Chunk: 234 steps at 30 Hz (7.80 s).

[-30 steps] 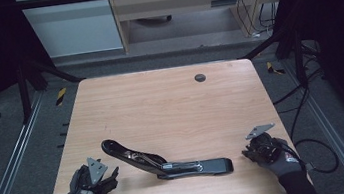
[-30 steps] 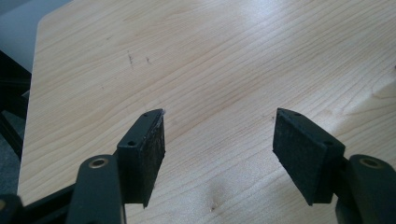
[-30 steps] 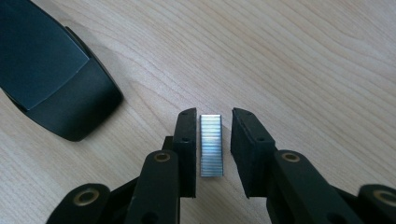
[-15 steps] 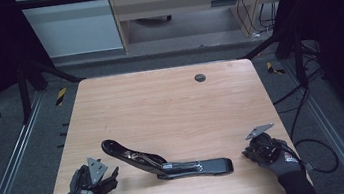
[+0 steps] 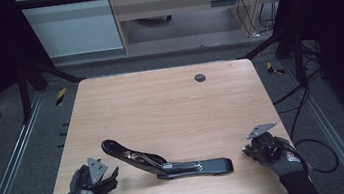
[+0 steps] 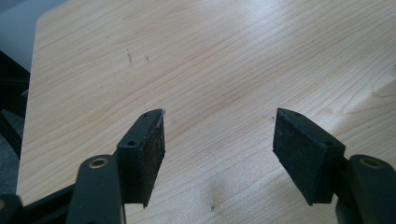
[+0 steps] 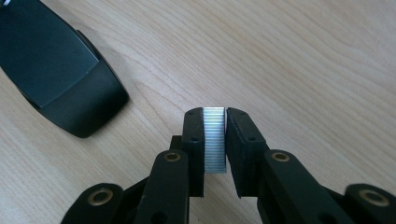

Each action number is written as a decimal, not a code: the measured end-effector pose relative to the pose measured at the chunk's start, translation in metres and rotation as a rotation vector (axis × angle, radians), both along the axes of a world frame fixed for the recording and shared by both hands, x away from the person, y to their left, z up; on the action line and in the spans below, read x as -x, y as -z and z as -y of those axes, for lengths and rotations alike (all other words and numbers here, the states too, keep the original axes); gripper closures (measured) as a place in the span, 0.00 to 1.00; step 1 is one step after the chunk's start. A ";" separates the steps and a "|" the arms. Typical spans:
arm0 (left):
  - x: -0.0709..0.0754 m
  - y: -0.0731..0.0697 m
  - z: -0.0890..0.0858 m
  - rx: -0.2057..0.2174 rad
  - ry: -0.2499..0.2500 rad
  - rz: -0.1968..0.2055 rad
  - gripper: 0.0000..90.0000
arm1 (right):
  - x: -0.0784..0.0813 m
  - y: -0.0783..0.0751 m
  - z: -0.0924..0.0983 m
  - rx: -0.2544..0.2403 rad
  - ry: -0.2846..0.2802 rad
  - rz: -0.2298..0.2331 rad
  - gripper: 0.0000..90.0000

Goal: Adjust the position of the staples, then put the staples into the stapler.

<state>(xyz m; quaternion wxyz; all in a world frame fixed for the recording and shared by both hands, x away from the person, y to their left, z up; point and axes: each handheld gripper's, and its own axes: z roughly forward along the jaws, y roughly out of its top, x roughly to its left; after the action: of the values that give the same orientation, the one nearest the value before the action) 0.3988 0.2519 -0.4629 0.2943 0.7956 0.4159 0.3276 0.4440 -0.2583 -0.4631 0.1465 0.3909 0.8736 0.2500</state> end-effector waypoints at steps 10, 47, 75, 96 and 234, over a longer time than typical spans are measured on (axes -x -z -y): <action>0.000 0.000 0.000 0.000 0.001 -0.002 0.37 | 0.002 -0.012 -0.004 -0.043 -0.104 0.045 0.87; -0.002 0.001 -0.002 0.003 0.006 -0.009 0.37 | -0.011 -0.063 -0.057 -0.095 -0.410 0.095 0.87; -0.003 0.001 0.000 0.004 0.006 -0.014 0.37 | -0.016 -0.081 -0.083 -0.097 -0.549 0.093 0.87; -0.003 0.002 -0.001 0.002 0.005 -0.019 0.37 | -0.021 -0.083 -0.119 -0.096 -0.665 0.074 0.87; -0.002 0.000 -0.003 0.033 0.012 -0.014 0.37 | -0.030 -0.038 -0.166 -0.027 -0.677 -0.047 0.84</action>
<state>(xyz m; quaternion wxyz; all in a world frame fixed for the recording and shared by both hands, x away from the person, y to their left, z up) 0.4003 0.2548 -0.4629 0.3064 0.7955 0.4185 0.3133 0.4741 -0.0927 -0.4255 0.0296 0.0860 0.9536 0.2871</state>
